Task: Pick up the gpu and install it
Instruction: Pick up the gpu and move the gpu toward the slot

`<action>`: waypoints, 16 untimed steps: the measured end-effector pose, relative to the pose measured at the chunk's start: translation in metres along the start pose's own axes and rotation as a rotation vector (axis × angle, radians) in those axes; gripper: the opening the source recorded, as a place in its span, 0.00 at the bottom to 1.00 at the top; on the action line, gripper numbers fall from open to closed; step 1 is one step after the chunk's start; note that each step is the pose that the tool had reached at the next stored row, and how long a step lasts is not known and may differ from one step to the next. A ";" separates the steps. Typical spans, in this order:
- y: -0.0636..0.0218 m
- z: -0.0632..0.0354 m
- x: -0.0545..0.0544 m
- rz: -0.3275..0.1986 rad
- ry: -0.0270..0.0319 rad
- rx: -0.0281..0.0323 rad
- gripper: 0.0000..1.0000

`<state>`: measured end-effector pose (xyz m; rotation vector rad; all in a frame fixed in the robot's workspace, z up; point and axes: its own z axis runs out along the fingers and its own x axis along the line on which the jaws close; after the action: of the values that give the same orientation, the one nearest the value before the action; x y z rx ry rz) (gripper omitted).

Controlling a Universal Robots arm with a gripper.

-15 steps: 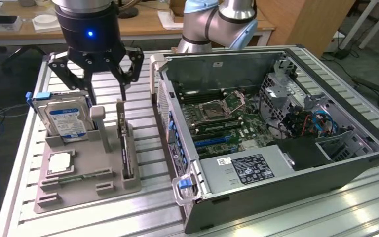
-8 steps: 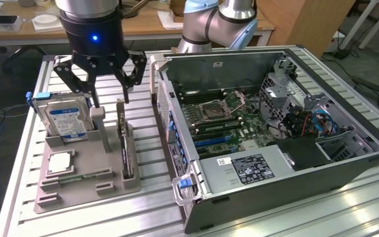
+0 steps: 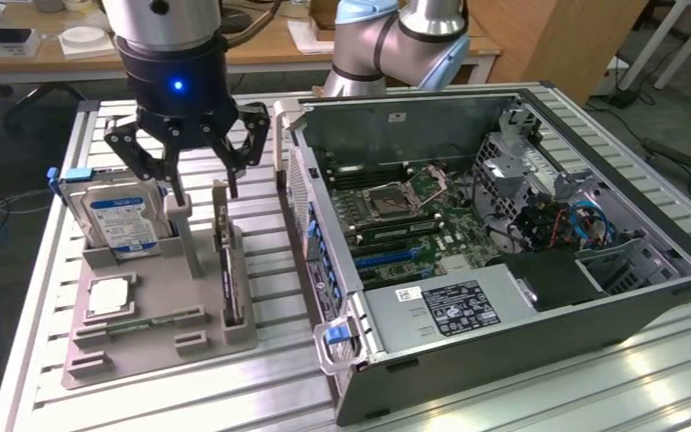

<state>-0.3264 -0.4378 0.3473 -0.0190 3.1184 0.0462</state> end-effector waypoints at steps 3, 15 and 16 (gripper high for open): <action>-0.0011 0.0037 0.000 0.012 -0.0003 0.0003 0.59; -0.0075 0.0188 -0.002 0.032 -0.0011 0.0006 0.59; -0.0078 0.0199 -0.002 0.033 -0.0012 0.0007 0.59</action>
<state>-0.3238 -0.4449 0.3273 0.0324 3.1176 0.0457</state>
